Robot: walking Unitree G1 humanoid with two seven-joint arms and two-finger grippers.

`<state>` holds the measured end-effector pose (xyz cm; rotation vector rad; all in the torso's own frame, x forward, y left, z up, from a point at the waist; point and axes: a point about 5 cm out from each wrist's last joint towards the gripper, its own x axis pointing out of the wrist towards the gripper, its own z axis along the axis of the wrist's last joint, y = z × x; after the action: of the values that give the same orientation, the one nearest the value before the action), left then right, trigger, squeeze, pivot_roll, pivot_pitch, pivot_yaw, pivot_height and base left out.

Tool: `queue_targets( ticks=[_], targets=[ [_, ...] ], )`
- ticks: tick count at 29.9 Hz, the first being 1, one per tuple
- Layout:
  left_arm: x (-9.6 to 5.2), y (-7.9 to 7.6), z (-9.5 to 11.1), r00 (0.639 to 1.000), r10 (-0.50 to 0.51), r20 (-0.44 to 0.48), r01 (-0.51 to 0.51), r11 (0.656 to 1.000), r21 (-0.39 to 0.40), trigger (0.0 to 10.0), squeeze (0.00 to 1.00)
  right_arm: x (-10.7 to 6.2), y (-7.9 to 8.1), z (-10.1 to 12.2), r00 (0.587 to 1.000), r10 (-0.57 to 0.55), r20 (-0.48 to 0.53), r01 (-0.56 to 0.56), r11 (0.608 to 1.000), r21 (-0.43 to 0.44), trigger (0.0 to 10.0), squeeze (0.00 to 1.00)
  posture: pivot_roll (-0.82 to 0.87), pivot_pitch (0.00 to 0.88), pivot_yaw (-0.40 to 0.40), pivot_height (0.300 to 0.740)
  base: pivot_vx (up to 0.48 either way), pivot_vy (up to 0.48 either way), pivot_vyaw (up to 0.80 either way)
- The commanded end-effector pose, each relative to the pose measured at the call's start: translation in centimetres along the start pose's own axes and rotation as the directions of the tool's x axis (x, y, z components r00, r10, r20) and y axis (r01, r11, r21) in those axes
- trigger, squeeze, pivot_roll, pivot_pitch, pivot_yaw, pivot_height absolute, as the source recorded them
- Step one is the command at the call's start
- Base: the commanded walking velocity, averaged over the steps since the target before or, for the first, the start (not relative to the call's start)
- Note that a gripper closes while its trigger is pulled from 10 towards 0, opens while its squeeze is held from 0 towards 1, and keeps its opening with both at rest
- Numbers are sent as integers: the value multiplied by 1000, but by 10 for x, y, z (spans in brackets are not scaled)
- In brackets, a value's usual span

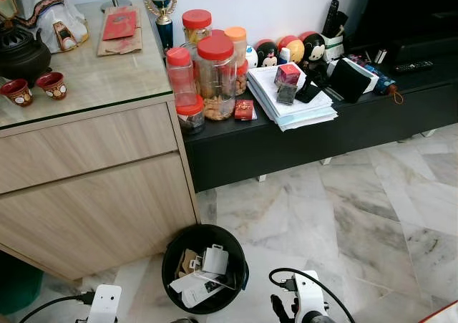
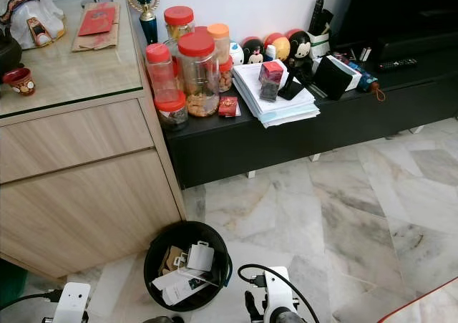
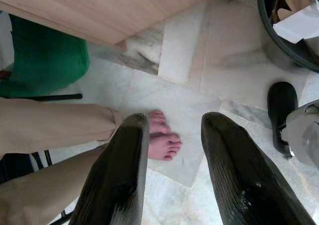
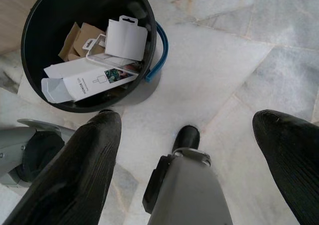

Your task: Picking trash to rubbish bin

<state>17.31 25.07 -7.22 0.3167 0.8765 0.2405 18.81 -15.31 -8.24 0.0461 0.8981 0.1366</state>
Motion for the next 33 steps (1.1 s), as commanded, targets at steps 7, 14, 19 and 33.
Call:
queue_targets(
  ticks=[7, 14, 19, 33],
  targets=[
    [-2, -3, -6, 1000, -15, -12, 15, 1000, -9, 10000, 0, -2, 1, -9, 1000, -3, -30, 3, 1000, 6, 10000, 0, 101, 126, 10, 728, 0, 0, 0],
    [-2, -4, -5, 1000, -18, -8, 18, 1000, -15, 10000, 0, -2, 1, -9, 1000, -5, -27, 5, 1000, 8, 10000, 0, 99, 132, 9, 728, -198, 0, 0],
    [-2, -6, -4, 1000, -21, -6, 21, 1000, -16, 10000, 0, -1, 2, -5, 1000, -2, -21, 3, 1000, 2, 10000, 0, 98, 136, 1, 728, -289, 0, 0],
    [0, -13, 7, 1000, -21, 16, 22, 998, -57, 10000, 0, 1, -5, 7, 1000, -11, 2, 11, 1000, -26, 10000, 0, 99, 121, -42, 728, -290, 0, 0]
  ],
)
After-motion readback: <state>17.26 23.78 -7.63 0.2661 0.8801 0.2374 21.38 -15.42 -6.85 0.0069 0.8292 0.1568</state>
